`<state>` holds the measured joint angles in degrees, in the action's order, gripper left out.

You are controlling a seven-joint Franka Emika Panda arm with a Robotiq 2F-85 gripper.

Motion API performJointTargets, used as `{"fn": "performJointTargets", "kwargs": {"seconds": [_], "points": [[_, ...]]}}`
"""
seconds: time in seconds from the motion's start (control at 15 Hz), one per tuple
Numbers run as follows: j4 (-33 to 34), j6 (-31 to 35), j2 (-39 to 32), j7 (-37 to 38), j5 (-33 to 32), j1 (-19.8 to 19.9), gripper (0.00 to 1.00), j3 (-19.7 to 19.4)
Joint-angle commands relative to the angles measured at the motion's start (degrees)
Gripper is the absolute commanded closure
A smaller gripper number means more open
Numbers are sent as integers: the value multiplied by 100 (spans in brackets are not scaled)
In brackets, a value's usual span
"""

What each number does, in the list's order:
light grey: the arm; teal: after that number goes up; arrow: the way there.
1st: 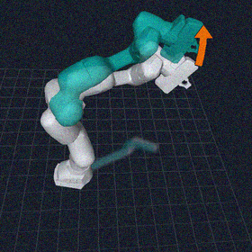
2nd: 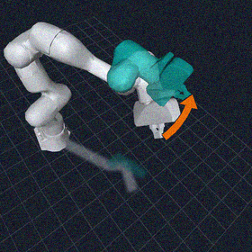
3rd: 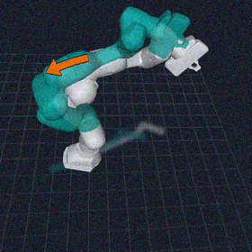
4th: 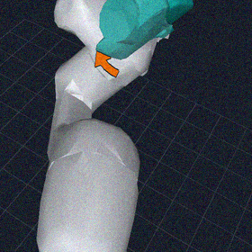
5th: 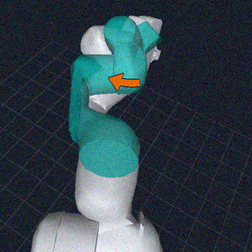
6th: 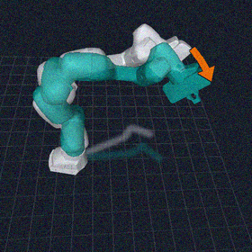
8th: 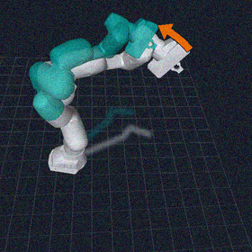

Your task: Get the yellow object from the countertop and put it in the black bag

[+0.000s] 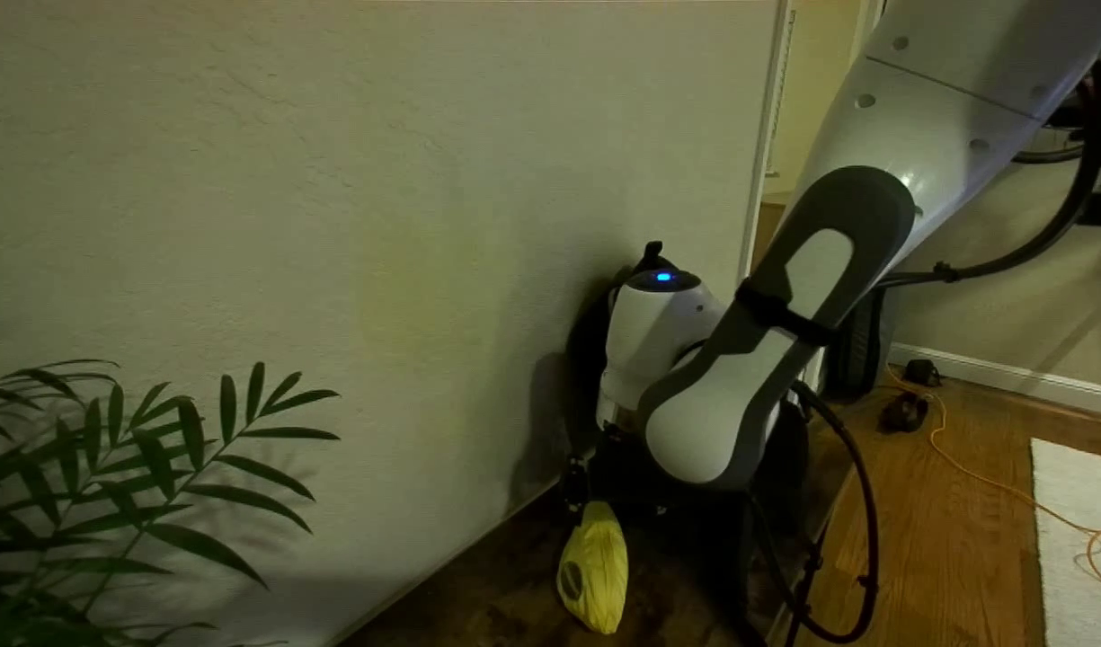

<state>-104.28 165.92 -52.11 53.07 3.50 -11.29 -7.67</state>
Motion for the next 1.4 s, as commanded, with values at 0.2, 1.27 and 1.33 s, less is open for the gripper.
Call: {"fn": "performJointTargets", "kwargs": {"seconds": [0.2,1.27,1.33], "points": [[293,-10,-235,-612,482,225,0,396],[411,-12,-453,-1437,624,115,32,287],[427,-1,-453,-1466,640,130,40,299]]}}
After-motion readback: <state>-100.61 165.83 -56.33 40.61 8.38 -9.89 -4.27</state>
